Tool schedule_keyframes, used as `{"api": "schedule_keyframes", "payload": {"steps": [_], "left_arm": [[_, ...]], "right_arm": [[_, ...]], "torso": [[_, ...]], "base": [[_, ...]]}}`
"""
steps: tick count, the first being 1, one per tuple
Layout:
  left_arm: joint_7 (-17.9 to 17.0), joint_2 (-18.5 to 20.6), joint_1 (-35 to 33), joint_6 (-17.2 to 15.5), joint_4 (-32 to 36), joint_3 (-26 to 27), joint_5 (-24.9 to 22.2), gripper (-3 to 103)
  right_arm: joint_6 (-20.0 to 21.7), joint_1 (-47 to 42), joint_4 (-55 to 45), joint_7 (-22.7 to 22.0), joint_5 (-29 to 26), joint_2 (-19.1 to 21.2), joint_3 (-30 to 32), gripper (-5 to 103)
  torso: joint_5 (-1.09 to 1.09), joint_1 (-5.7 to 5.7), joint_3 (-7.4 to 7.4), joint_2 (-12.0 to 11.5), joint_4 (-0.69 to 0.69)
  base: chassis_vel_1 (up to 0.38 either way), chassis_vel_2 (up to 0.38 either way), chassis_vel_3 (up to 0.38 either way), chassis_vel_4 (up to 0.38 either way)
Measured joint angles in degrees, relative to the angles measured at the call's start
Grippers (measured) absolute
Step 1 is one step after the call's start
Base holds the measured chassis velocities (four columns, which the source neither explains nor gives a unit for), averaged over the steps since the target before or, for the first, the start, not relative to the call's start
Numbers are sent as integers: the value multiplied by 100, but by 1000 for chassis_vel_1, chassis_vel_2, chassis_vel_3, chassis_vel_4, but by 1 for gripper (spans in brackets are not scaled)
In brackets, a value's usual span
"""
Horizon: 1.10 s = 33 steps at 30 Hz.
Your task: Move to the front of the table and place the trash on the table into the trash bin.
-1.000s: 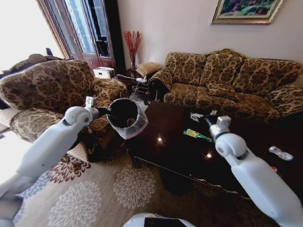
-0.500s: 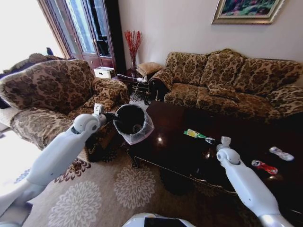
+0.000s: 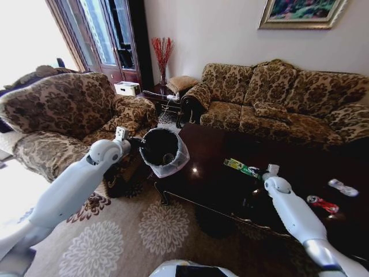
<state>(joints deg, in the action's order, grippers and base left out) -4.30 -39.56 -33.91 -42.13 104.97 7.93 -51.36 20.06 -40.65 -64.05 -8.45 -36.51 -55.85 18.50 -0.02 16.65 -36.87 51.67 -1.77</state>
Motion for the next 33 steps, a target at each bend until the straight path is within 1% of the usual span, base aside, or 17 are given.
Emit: {"api": "schedule_keyframes", "payload": {"steps": [2,4,5,6,8,9,10,13,15,16,17,20,21,23,24,28,33], "left_arm": [[0,19,-14,0,20,16,-2,0],[3,52,-29,0,43,37,-5,0],[4,80,-31,0,48,56,-12,0],[4,80,-31,0,48,56,-12,0],[3,89,-21,0,48,58,-16,0],[5,94,-2,-1,47,58,-19,0],[5,94,-2,-1,47,58,-19,0],[16,103,19,0,95,59,-38,0],[17,102,21,0,100,59,-40,0],[21,79,63,0,91,14,-42,0],[21,79,63,0,91,14,-42,0],[69,12,128,0,41,-94,-42,0],[69,12,128,0,41,-94,-42,0],[82,6,131,0,41,-112,-42,0],[82,3,151,0,40,-140,-41,0],[91,-19,248,-1,23,-223,-73,0],[143,98,268,0,48,-217,-114,0]], "right_arm": [[-12,-114,-277,-103,-87,2,18,88],[-23,-376,-843,-255,-247,54,39,87],[83,-661,-1432,-195,-303,243,34,91],[83,-661,-1432,-195,-303,243,34,91],[209,-893,-1819,282,-137,602,-28,94],[228,-991,-1939,867,233,1012,-119,99],[228,-991,-1939,867,233,1012,-119,99],[331,-863,-1748,1993,815,1638,-329,100],[355,-811,-1681,2113,850,1704,-375,100],[419,-721,-1511,2410,897,1861,-459,100],[419,-721,-1511,2410,897,1861,-459,100],[592,-676,-1438,2846,768,2039,-588,100],[592,-676,-1438,2846,768,2039,-588,100],[465,-626,-1367,3224,697,2069,-683,100],[263,-537,-1193,3630,712,2074,-781,100],[179,-431,-812,3781,879,1995,-842,100],[134,-422,-513,3755,957,1907,-837,100]], "torso": [[1,0,0,0,-1],[0,-1,1,0,-2],[0,-1,1,0,-2],[0,-1,1,0,-2],[1,-2,1,0,-2],[2,-2,1,0,0],[2,-2,1,0,0],[1,-2,1,1,3],[1,-2,1,1,3],[-1,-1,1,0,-1],[-1,-1,1,0,-1],[3,-1,1,0,2],[3,-1,1,0,2],[1,-2,1,1,2],[-1,-2,1,1,-1],[2,-1,1,0,-1],[0,-1,1,0,2]], "base": [[0,0,0,0],[0,0,0,0],[0,0,0,0],[0,0,0,0],[0,0,0,0],[0,0,0,0],[0,0,0,0],[0,0,0,0],[0,0,0,0],[0,0,0,0],[0,0,0,0],[0,0,0,0],[0,0,0,0],[0,0,0,0],[0,0,0,0],[0,0,0,0],[0,0,0,0]]}}
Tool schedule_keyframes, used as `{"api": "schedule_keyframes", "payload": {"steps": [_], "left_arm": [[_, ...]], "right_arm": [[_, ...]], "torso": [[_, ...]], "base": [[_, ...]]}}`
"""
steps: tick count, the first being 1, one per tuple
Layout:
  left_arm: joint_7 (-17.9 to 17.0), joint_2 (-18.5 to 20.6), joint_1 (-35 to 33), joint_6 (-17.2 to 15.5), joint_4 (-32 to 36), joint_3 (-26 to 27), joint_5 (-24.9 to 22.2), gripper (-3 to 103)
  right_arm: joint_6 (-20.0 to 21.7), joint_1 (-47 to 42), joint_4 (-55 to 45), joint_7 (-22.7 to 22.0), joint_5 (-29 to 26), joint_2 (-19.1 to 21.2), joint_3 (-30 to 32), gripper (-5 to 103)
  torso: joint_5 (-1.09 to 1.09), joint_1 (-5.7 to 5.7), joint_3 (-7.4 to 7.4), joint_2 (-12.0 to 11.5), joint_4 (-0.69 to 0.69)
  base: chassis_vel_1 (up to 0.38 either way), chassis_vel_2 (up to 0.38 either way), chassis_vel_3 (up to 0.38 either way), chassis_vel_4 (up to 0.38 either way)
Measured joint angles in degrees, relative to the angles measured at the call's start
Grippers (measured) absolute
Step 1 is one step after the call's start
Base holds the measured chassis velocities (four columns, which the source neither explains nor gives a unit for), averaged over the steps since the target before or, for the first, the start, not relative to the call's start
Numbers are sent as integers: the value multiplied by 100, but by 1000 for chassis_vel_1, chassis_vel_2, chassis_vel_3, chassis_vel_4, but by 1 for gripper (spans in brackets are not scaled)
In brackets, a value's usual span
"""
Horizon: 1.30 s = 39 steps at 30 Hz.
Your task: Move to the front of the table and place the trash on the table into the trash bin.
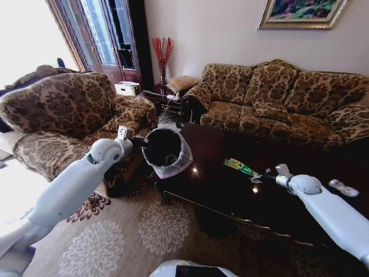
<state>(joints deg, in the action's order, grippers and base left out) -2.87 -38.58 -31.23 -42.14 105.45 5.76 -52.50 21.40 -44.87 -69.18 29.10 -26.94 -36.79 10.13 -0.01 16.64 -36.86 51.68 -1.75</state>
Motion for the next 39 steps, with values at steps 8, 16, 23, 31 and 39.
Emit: {"api": "schedule_keyframes", "payload": {"steps": [8,16,23,31,39], "left_arm": [[11,133,10,0,32,6,-29,0],[-45,136,53,0,127,7,-92,0],[-63,166,49,0,163,10,-131,0],[-77,196,62,0,253,16,-178,0],[-83,251,65,0,305,37,-200,0]], "right_arm": [[-360,124,584,-186,13,-269,103,100],[-591,100,821,-190,133,-380,142,71],[-726,130,944,-387,113,-439,169,49],[-811,132,1013,-544,145,-570,171,17],[-894,82,942,-722,101,-594,172,1]], "torso": [[1,0,0,0,-3],[1,0,0,0,-1],[2,0,0,0,-1],[1,0,0,0,-1],[1,0,0,0,-2]], "base": [[0,0,0,0],[0,0,0,0],[0,0,0,0],[0,0,0,0],[0,0,0,0]]}}
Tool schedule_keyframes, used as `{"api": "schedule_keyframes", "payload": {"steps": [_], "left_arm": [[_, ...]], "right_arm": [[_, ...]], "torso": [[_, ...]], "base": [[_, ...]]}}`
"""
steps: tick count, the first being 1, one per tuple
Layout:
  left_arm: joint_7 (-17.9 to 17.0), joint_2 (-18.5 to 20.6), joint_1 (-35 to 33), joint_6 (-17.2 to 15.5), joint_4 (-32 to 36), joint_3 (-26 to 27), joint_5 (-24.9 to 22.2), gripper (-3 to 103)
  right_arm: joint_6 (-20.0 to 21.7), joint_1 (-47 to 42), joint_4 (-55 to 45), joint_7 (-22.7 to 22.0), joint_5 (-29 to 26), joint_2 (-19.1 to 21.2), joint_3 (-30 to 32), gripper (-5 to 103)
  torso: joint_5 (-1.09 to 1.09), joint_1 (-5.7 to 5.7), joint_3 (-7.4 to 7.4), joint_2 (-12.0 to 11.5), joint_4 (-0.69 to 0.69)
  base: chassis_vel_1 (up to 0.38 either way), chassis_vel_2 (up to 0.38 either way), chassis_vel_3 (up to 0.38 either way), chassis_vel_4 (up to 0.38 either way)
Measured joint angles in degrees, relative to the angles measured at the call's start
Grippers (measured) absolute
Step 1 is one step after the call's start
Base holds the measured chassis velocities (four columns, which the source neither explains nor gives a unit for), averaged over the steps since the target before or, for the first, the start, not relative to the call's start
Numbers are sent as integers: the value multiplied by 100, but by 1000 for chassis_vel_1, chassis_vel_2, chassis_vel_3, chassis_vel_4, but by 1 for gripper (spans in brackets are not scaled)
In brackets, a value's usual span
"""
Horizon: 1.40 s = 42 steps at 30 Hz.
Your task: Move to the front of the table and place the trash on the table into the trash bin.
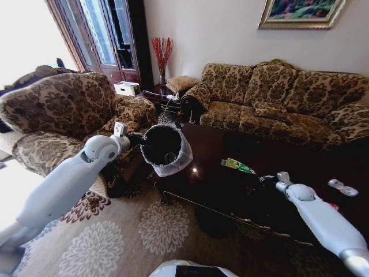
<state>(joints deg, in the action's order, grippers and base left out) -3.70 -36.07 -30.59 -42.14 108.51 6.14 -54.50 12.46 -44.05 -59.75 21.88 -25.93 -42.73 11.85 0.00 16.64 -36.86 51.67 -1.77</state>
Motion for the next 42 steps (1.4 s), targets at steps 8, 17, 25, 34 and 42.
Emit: {"api": "schedule_keyframes", "payload": {"steps": [8,17,25,34,42], "left_arm": [[-1,36,-12,0,80,30,-26,0],[0,138,-139,0,222,193,-44,0],[-13,222,-230,0,348,291,-28,0],[18,315,-354,97,624,218,157,0],[48,510,-325,107,814,-38,196,0]], "right_arm": [[-100,-174,-282,-231,-215,38,87,0],[-334,-425,-1233,-1325,-1018,0,454,0],[-569,-632,-2543,-2282,-1586,-48,1151,0],[-680,-726,-3818,-2554,-2097,206,1602,0],[-599,-359,-5077,-2558,-2993,749,1748,0]], "torso": [[0,0,0,0,1],[0,0,0,0,1],[1,0,0,0,1],[0,0,0,0,1],[0,0,0,0,-1]], "base": [[0,0,0,0],[0,0,0,0],[0,0,0,0],[0,0,0,0],[0,0,0,0]]}}
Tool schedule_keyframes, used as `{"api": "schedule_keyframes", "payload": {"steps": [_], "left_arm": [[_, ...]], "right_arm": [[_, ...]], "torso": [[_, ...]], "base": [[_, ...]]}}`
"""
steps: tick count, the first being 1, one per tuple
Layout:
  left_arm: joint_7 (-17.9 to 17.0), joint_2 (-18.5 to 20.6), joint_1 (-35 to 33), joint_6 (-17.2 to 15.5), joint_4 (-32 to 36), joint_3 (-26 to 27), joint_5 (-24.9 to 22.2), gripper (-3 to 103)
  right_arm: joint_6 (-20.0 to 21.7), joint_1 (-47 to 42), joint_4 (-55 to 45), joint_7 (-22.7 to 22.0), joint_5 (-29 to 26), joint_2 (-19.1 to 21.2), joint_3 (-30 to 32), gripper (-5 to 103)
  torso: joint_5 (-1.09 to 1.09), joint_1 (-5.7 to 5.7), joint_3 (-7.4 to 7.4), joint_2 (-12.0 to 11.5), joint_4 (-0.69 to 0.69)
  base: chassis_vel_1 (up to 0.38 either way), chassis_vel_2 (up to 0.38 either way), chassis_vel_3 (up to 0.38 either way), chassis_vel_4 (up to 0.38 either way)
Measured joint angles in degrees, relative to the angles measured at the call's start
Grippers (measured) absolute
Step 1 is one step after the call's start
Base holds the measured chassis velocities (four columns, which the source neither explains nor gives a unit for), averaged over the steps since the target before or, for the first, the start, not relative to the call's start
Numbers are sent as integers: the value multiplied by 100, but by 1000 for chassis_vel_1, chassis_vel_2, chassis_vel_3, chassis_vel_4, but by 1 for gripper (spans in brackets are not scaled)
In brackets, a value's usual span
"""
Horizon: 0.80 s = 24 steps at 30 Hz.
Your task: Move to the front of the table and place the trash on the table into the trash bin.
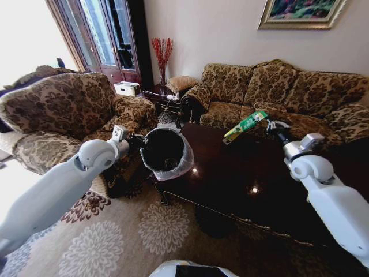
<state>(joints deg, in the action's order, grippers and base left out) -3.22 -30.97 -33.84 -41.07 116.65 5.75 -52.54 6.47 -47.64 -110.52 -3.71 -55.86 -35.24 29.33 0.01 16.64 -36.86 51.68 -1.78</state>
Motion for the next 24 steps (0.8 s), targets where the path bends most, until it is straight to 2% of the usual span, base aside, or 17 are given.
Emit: {"api": "schedule_keyframes", "payload": {"steps": [2,4,5,7,8,9,12,13,14,15,16,17,19,23,24], "left_arm": [[30,15,15,0,1,-27,-3,0],[67,5,72,-4,-3,-105,-7,0],[67,5,72,-4,-3,-105,-7,0],[72,-37,105,-45,-17,-130,-15,0],[73,-77,131,-82,-29,-158,-50,0],[73,-77,131,-82,-29,-158,-50,0],[77,-126,199,-102,-63,-245,-133,0],[77,-126,199,-102,-63,-245,-133,0],[81,-150,284,-104,-91,-321,-250,0],[57,-174,429,-106,-96,-441,-515,0],[57,-174,429,-106,-96,-441,-515,0],[37,-195,590,-108,-95,-563,-733,0],[-27,-300,1151,-110,-149,-924,-1130,0],[-83,-481,1695,-110,-280,-1268,-1339,0],[-112,-630,2036,-110,-412,-1531,-1379,0]], "right_arm": [[28,53,-157,-5,-214,108,55,0],[164,208,-566,-38,-1056,491,299,0],[164,208,-566,-38,-1056,491,299,0],[227,329,-717,-41,-1552,695,450,0],[273,479,-810,-50,-2001,831,552,0],[273,479,-810,-50,-2001,831,552,0],[366,888,-929,-100,-2724,1039,605,0],[366,888,-929,-100,-2724,1039,605,0],[406,1110,-992,-118,-2986,1145,519,0],[423,1269,-1050,-115,-3098,1207,368,0],[423,1269,-1050,-115,-3098,1207,368,0],[429,1352,-1090,-105,-3124,1234,253,0],[444,1433,-1190,-39,-3124,1288,-10,0],[473,1396,-1226,87,-2985,1349,-164,0],[478,1315,-1247,165,-2859,1396,-199,0]], "torso": [[0,0,0,0,0],[0,0,0,0,1],[0,0,0,0,1],[0,0,0,0,1],[0,0,0,0,2],[0,0,0,0,2],[0,0,0,0,2],[0,0,0,0,2],[1,0,0,0,1],[1,0,0,0,0],[1,0,0,0,0],[2,0,0,0,-1],[-2,0,0,0,0],[-2,0,0,0,1],[-3,0,0,0,1]], "base": [[0,0,0,0],[0,0,0,0],[0,0,0,0],[0,0,0,0],[0,0,0,0],[0,0,0,0],[0,0,0,0],[0,0,0,0],[0,0,0,0],[0,0,0,0],[0,0,0,0],[0,0,0,0],[0,0,0,0],[0,0,0,0],[0,0,0,0]]}}
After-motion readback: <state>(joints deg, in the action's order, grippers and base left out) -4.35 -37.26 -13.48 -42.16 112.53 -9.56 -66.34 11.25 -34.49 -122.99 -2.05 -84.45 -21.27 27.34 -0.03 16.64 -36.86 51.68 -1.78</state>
